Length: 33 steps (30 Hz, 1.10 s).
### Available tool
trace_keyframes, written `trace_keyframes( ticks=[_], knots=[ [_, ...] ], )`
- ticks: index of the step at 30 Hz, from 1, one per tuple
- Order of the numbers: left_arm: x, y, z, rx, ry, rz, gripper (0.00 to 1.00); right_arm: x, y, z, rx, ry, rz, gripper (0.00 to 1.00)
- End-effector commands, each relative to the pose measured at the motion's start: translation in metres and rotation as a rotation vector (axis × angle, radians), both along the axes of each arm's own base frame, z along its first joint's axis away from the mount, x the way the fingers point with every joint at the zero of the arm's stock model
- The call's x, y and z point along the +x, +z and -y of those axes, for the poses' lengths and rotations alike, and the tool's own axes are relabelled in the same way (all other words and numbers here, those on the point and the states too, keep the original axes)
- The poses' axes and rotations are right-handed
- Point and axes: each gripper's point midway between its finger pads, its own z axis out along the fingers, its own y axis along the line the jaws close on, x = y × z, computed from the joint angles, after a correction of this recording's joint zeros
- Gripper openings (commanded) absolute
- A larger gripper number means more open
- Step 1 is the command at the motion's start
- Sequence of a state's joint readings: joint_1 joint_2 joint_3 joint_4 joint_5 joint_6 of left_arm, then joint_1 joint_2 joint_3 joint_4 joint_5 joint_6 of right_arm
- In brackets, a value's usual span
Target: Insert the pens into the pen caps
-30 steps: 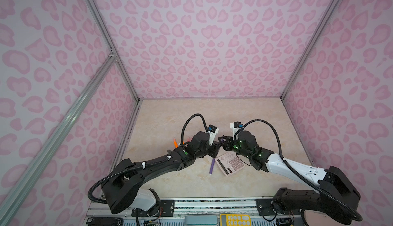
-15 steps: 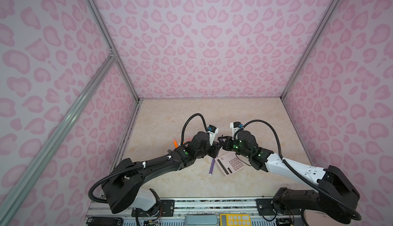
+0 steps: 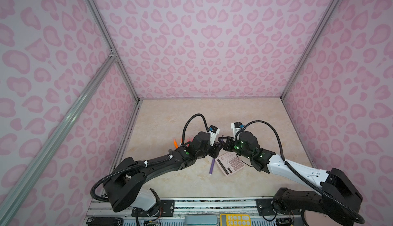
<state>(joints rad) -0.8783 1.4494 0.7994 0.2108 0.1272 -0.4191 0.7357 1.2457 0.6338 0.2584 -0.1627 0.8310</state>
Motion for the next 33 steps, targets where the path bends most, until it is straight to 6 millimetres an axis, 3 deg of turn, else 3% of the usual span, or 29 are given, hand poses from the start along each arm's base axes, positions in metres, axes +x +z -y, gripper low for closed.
trace_keyframes(
  ticks=[1, 4, 6, 8, 10, 13, 17, 22, 24, 29, 33],
  knots=[
    [0.004, 0.02, 0.006, -0.068, -0.005, 0.049, 0.09, -0.004, -0.001, -0.003, 0.017, 0.017, -0.014, 0.0],
    [0.005, 0.021, 0.004, -0.069, 0.009, 0.055, 0.03, -0.003, -0.002, -0.002, 0.004, 0.01, -0.009, 0.03],
    [0.007, 0.021, 0.0, -0.067, 0.032, 0.056, 0.03, -0.001, -0.003, 0.002, -0.027, -0.005, -0.007, 0.18],
    [0.011, 0.02, -0.007, -0.055, 0.08, 0.059, 0.03, 0.002, -0.007, 0.011, -0.087, -0.042, -0.016, 0.39],
    [0.019, 0.018, -0.018, -0.032, 0.151, 0.063, 0.03, 0.006, -0.011, 0.024, -0.155, -0.1, -0.036, 0.51],
    [0.032, 0.016, -0.046, 0.001, 0.298, 0.075, 0.03, 0.009, -0.012, 0.037, -0.209, -0.156, -0.03, 0.61],
    [0.049, 0.002, -0.088, 0.018, 0.487, 0.025, 0.03, 0.013, -0.018, 0.061, -0.281, -0.266, -0.046, 0.6],
    [0.059, -0.006, -0.12, 0.076, 0.653, 0.035, 0.03, 0.018, -0.036, 0.094, -0.378, -0.423, -0.103, 0.54],
    [0.059, -0.006, -0.117, 0.083, 0.625, 0.047, 0.03, 0.022, -0.041, 0.101, -0.419, -0.449, -0.125, 0.54],
    [0.046, -0.003, -0.07, 0.027, 0.37, 0.006, 0.03, 0.032, -0.073, 0.111, -0.493, -0.447, -0.26, 0.49],
    [0.046, -0.013, -0.053, 0.039, 0.304, -0.039, 0.03, 0.041, -0.091, 0.112, -0.541, -0.417, -0.328, 0.46]
  ],
)
